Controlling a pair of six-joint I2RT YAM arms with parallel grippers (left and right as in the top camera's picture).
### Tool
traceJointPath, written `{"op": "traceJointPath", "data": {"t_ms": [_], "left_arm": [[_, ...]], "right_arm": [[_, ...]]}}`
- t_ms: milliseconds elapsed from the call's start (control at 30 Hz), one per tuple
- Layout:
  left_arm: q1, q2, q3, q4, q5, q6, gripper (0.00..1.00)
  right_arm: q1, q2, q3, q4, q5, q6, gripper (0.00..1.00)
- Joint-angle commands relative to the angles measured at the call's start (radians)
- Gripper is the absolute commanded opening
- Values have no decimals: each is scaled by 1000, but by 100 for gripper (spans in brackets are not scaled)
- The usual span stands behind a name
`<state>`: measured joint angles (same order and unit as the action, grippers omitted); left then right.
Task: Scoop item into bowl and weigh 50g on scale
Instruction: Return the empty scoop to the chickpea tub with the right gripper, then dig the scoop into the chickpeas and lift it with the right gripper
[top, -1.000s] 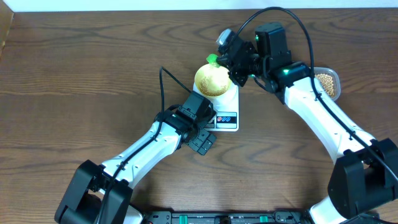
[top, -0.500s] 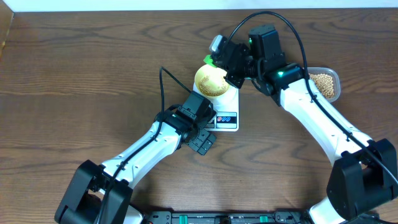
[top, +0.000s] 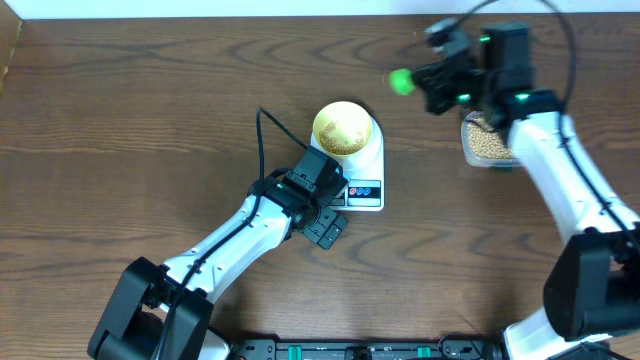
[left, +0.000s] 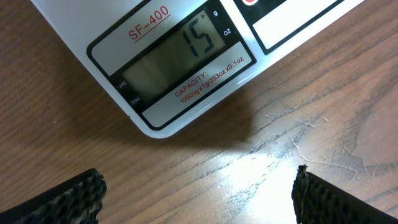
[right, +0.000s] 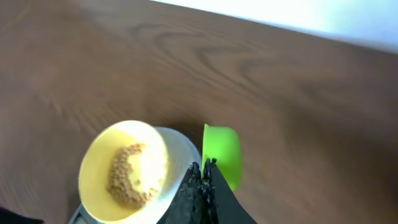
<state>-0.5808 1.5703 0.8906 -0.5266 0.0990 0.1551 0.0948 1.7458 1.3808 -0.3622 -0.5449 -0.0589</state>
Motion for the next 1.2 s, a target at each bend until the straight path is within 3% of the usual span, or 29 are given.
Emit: {"op": "traceJointPath", "data": {"t_ms": [0,200,400,633,1167], "left_arm": [[0,6,-3,-3,-2,8,98],[0,6,-3,-3,-2,8,98],[0,6,-3,-3,-2,9,98],[0,6,-3,-3,-2,9,98],[0,6,-3,-3,-2,9,98]], "right_arm": [[-97,-18,43,-60,-63,156,1],[-263,-18,62,-215,-42,156,1],[-357,-18,62,-349,154,148,1],[-344,-17,62,-378,367,127,1],[-286,105,60,-394,390,27,1]]}}
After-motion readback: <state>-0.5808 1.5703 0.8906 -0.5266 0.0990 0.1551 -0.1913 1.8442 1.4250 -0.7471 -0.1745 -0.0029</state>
